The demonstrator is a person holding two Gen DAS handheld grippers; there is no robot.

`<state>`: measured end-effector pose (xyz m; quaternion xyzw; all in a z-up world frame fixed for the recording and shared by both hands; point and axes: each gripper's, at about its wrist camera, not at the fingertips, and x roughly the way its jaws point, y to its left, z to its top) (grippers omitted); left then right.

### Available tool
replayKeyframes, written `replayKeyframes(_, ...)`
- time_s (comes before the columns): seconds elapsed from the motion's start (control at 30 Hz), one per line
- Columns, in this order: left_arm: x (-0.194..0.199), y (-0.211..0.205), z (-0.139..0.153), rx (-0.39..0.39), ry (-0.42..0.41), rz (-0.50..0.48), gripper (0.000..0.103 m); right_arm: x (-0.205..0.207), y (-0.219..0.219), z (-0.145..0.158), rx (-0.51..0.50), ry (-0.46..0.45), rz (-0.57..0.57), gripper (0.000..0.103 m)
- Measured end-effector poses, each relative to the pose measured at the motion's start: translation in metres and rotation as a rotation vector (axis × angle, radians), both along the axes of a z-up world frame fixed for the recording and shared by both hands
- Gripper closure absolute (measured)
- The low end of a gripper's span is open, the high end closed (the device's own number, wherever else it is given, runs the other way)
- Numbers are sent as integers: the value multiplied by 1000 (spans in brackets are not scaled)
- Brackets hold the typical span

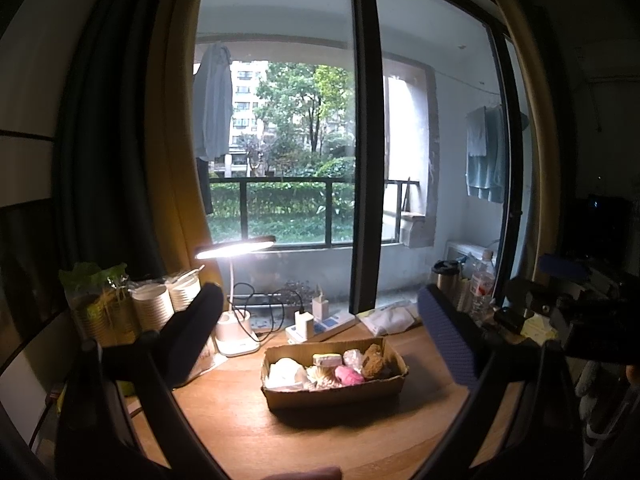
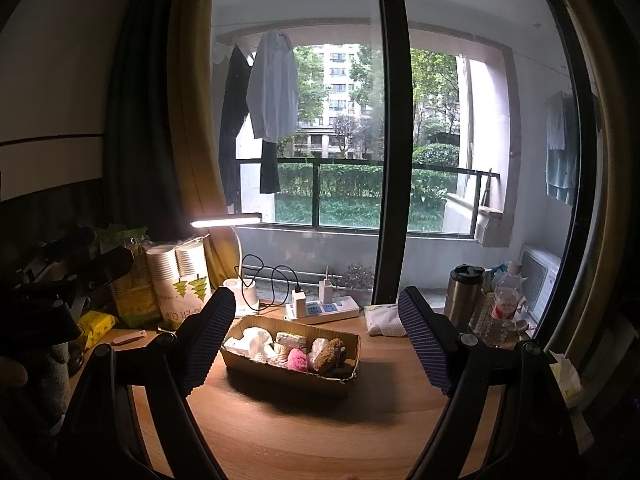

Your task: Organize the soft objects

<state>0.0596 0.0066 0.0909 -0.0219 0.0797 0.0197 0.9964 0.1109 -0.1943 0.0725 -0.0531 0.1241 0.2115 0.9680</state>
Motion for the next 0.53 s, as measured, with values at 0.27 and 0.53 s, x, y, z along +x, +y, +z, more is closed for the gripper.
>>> replayKeyframes(0.27,5,3,-6,-20,15,-1,4,3,2,-4,-19,17,-8,17)
replayKeyframes(0.53,10,5,-12,-11,27,-14,4,10,4,-6,-19,31,-3,17)
